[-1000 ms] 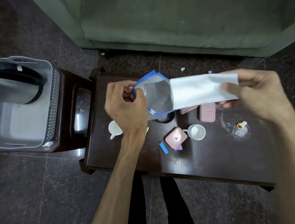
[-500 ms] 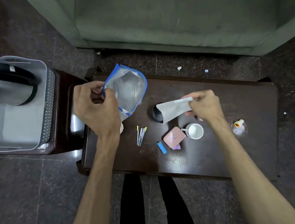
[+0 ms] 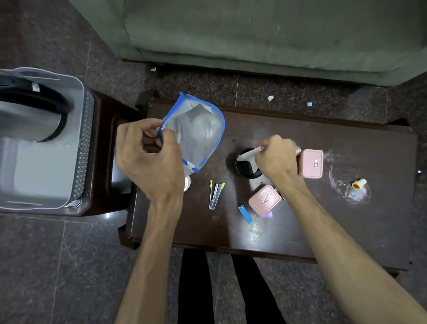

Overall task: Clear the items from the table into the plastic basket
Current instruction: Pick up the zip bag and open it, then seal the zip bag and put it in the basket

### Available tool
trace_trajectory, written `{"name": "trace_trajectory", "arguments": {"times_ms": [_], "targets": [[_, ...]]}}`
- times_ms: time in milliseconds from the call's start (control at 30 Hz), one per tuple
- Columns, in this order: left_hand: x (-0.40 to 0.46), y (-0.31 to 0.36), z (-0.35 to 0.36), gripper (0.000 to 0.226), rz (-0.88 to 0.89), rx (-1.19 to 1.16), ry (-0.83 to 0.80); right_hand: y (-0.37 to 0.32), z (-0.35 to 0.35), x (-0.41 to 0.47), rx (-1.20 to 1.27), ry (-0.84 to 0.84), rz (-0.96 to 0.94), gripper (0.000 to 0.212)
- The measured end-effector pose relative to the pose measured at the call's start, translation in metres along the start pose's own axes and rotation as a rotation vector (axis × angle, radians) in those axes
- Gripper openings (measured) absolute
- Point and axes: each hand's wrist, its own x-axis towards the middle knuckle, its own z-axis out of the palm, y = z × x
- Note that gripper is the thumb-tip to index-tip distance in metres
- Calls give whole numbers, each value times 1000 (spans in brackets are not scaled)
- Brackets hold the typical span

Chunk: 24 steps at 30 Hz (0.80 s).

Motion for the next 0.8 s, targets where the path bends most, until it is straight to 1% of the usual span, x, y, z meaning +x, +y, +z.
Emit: {"name": "trace_trajectory", "arguments": {"times_ms": [67,133,167,233,300,333,400,467,500,567,600,667,700,767,800], "targets": [[4,-2,-4,14,-8,1,8,3,12,-5,-59,-98,-11,28],[10,-4,-8,14,-13,-8,15,7,21,-9,-163,-213,-36,45],[13,-5,-11,14,-14,-15,19,9,25,-11,-220,-244,-52,56],[20,-8,-16,15,-12,-26,31,6,27,-18,-291,-227,-56,74],[29,-14,-23,16,-26,-51,46,-5,21,-28,-278,-145,-18,84],[32,-16,-27,17,-37,-61,57,-13,16,-31,-254,-107,1,85],[42,-22,-35,17,-67,-75,76,-32,4,-37,-150,-36,-17,80],[52,-28,-43,15,-121,-110,78,-56,-6,-42,83,-9,-117,71],[58,-30,-48,14,-166,-145,64,-72,-9,-44,229,-33,-173,69],[72,-35,-60,13,-271,-253,-8,-107,-10,-47,489,-140,-259,71],[80,-39,-66,16,-318,-304,-49,-124,-8,-47,575,-207,-308,74],[99,-44,-81,26,-449,-391,-146,-155,-6,-41,666,-383,-435,80],[111,-51,-92,29,-529,-447,-211,-170,-3,-38,709,-516,-490,81],[132,-61,-110,25,-680,-602,-401,-193,1,-31,765,-785,-548,72],[142,-68,-121,15,-736,-669,-471,-205,5,-30,771,-867,-546,62]]}}
